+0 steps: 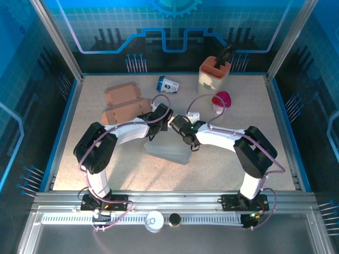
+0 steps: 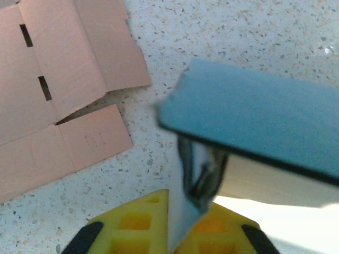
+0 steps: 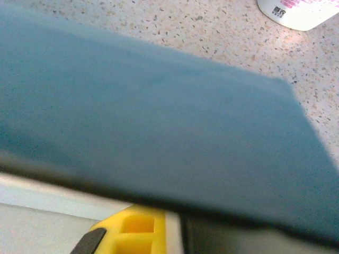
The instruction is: Fold the paper box
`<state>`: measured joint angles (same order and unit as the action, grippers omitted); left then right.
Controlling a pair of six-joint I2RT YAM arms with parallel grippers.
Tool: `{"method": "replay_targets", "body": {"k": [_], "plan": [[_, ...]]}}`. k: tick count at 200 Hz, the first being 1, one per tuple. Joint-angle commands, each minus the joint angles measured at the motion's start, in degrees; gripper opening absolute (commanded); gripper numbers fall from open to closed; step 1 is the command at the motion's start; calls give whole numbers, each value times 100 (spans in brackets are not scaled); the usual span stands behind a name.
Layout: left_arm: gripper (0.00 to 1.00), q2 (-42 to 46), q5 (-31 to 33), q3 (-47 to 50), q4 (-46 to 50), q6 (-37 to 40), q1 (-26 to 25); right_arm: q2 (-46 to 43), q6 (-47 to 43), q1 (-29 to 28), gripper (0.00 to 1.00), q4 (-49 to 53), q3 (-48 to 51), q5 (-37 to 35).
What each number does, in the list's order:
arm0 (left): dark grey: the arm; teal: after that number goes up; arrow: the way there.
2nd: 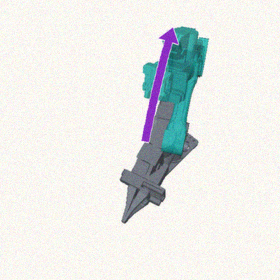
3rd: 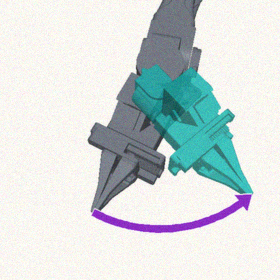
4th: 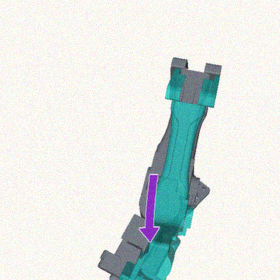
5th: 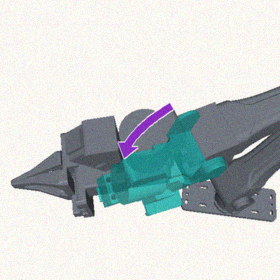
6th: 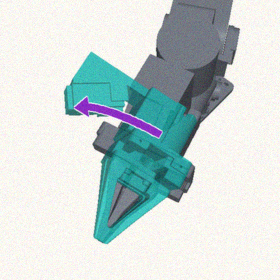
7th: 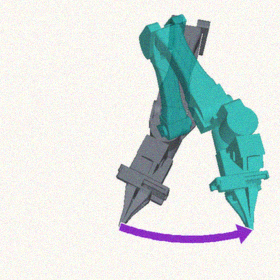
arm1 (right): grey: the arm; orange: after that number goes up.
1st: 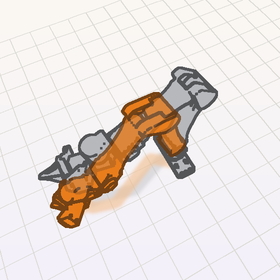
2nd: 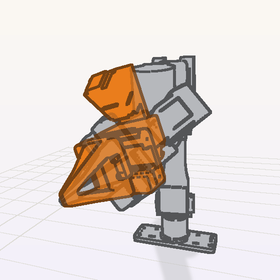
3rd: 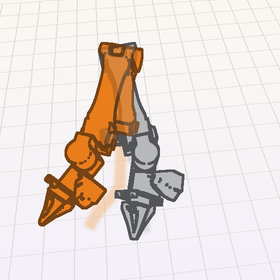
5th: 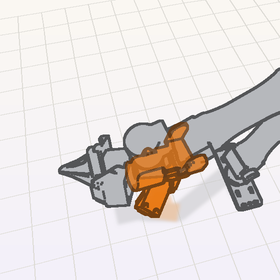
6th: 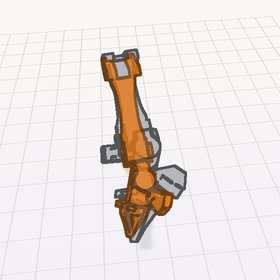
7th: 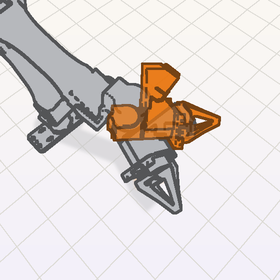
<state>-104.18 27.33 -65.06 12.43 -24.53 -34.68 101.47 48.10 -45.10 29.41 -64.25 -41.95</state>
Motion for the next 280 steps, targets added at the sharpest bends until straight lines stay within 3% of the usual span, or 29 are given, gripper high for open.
{"method": "replay_targets", "body": {"k": [1, 24, 63, 122, 163, 208, 280], "plan": [[19, 194, -300, 236, 408, -96, -27, -173, 121, -42, 0, 616, 78, -67], [32, 409, -523, 283, 353, -79, -35, -187, 161, -33, 0, 692, 79, -37], [45, 558, -862, 323, 284, -78, -39, -182, 224, 42, 0, 733, 88, 83], [51, 905, -968, 291, 196, 126, 37, -201, 136, 224, 0, 746, 97, 349], [50, 1964, -946, 497, 445, -246, -35, -273, 330, 501, 0, 1094, 43, 663], [47, 3107, -843, 580, 1328, -656, -463, 245, 1838, 880, 0, 2593, -558, 1102], [44, 4104, -989, 689, 2370, -971, -774, 123, 4350, 1032, 0, 3272, -297, 2604]]}}
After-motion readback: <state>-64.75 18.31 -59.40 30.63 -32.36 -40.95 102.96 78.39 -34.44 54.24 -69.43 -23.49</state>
